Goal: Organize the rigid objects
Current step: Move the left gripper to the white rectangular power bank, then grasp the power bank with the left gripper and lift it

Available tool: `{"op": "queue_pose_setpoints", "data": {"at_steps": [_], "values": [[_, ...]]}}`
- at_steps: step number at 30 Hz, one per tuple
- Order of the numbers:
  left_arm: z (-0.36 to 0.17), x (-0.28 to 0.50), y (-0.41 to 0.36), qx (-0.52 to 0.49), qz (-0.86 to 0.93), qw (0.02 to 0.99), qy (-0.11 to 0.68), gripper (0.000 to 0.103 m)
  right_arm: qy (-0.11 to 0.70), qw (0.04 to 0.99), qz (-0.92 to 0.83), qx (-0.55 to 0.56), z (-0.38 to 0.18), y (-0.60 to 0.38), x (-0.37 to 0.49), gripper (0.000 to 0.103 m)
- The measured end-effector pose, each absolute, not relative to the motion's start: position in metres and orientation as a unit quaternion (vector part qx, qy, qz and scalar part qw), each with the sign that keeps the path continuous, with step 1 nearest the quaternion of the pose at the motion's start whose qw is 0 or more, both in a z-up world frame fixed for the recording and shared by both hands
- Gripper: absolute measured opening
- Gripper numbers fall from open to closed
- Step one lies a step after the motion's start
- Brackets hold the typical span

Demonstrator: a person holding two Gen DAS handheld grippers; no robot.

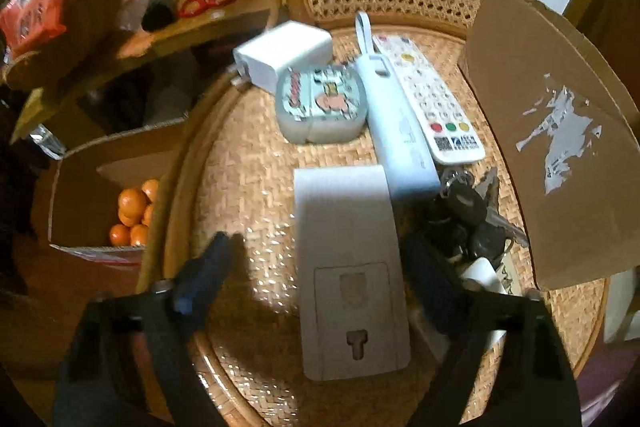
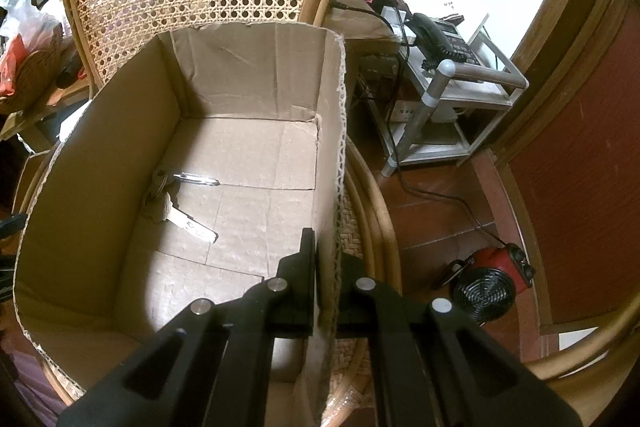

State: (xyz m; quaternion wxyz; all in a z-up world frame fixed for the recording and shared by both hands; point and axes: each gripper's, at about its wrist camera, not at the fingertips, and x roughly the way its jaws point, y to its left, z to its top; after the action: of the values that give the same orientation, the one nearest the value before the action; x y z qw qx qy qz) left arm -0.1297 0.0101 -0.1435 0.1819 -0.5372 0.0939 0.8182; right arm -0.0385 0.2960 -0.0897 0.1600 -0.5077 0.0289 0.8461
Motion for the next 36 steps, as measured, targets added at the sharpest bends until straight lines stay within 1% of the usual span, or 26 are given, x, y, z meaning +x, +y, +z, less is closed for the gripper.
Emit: {"op": "queue_pose_setpoints", "data": {"at_steps": [2,4,5,6,7,12,20,29,36], "values": [[-0.142,-0.128,0.013,-0.531,0.82,0.183,0.104,0.075,0.026,0.16,0.845,-0.509,-0.091,0.296,-0.039,0.006],[-0.141,-0.125,0.015,-0.527,0.822,0.186,0.108,0.07,0.024,0.16,0.845,-0.509,-0.091,0.296,-0.039,0.006],[-0.14,-0.123,0.016,-0.525,0.822,0.19,0.11,0.063,0.025,0.16,0.845,-0.509,-0.091,0.296,-0.039,0.006],[-0.138,-0.122,0.018,-0.522,0.823,0.194,0.114,0.049,0.025,0.16,0.845,-0.509,-0.091,0.296,-0.039,0.006],[-0.136,-0.121,0.019,-0.52,0.823,0.196,0.119,0.046,0.025,0.161,0.845,-0.509,-0.092,0.296,-0.039,0.006],[-0.133,-0.121,0.014,-0.52,0.826,0.193,0.106,0.046,0.027,0.16,0.845,-0.51,-0.09,0.295,-0.039,0.006],[-0.105,-0.12,0.005,-0.48,0.851,0.188,0.096,0.046,0.032,0.159,0.844,-0.511,-0.089,0.298,-0.037,0.006],[-0.06,-0.115,-0.003,-0.423,0.884,0.179,0.086,0.046,0.035,0.161,0.844,-0.511,-0.088,0.298,-0.038,0.006],[-0.018,-0.104,0.008,-0.371,0.905,0.19,0.083,0.046,0.029,0.162,0.844,-0.511,-0.086,0.3,-0.04,0.006]]}}
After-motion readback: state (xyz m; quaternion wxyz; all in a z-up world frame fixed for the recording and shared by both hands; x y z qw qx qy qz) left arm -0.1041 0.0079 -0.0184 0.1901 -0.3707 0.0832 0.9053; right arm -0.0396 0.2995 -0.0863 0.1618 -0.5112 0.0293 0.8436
